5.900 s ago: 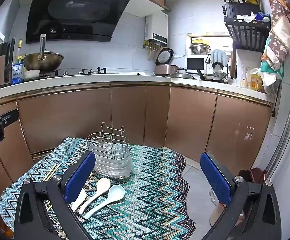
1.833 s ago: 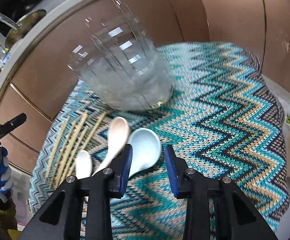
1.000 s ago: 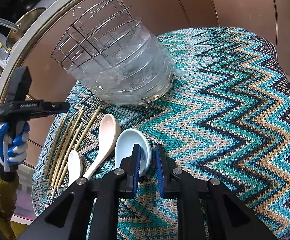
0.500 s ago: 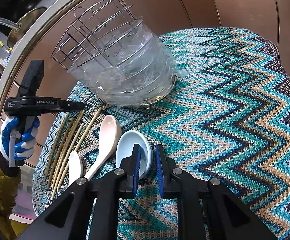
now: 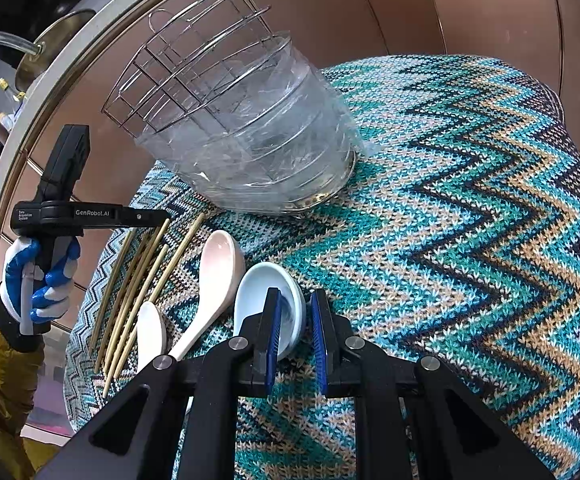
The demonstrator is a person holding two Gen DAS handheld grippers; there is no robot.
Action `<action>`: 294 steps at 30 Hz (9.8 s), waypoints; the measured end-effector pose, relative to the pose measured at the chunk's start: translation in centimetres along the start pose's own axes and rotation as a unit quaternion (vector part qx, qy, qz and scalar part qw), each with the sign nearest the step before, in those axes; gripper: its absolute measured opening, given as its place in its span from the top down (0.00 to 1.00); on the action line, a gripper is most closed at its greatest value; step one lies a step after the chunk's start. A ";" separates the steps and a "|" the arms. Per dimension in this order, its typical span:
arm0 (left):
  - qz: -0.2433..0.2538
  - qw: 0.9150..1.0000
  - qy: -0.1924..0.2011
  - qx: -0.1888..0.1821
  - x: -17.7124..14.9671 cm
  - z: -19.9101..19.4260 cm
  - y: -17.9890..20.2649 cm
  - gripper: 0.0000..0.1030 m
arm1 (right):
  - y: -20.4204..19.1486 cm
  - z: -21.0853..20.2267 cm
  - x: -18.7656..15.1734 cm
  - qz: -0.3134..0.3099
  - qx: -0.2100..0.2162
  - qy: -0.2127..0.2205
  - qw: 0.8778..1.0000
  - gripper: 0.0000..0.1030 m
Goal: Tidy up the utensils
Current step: 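Close the right gripper on the white spoon while the left gripper closes on one chopstick, then lift the spoon and chopstick into the wire utensil holder and open both grippers, then move both open grippers back toward the remaining spoons and chopsticks, then grasp a second white spoon with the right gripper while the left gripper grasps a chopstick, then carry the spoon and chopstick over the holder and release both inside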
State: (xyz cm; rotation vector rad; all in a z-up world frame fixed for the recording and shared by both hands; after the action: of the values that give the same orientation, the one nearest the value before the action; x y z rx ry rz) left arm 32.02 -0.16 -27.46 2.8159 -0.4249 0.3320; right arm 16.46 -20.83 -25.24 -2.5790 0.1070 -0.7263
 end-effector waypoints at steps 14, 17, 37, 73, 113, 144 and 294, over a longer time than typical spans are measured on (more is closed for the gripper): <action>-0.003 0.997 0.063 -0.037 -0.9 -4.1 1.5 0.95 | -1.8 -2.5 -0.1 -0.025 -0.011 0.031 0.999 0.91; 0.003 0.995 0.089 -0.047 -1.5 -6.5 1.7 0.95 | -3.1 -4.7 -0.1 -0.043 -0.020 0.054 0.997 0.92; 0.009 0.942 0.321 -0.102 1.3 -25.5 5.2 0.96 | -11.6 -17.5 5.3 -0.105 -0.113 0.255 0.955 0.92; -0.023 0.864 0.502 -0.021 4.2 -20.2 8.8 0.65 | -9.4 -11.3 10.3 -0.093 -0.288 0.347 0.888 0.52; -0.036 0.905 0.423 0.031 -16.8 -35.6 -1.5 0.54 | -21.5 -31.2 -4.4 -0.095 -0.169 0.443 0.875 0.00; -0.075 0.994 0.069 -0.040 -5.6 -7.8 -4.8 0.76 | -6.4 -7.7 -1.4 0.020 -0.058 0.137 0.989 0.40; -0.074 0.853 0.515 -0.035 7.8 -17.4 10.4 0.94 | -6.7 -11.0 11.2 -0.048 -0.207 0.414 0.885 0.86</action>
State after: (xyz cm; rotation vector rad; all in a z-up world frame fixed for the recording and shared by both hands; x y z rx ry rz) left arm 32.84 -6.53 -6.72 2.1335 0.0350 1.6022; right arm 20.16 -21.44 -8.56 -2.4478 0.4416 -1.9861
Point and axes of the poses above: each gripper's, at about its wrist camera, not at the fingertips, and z roughly the way its jaws point, y to its right, x to its top, the point moved 5 cm from there along z, roughly the way its jaws point, and after that the axes turned 1 degree about -x, right-handed, at the moved point
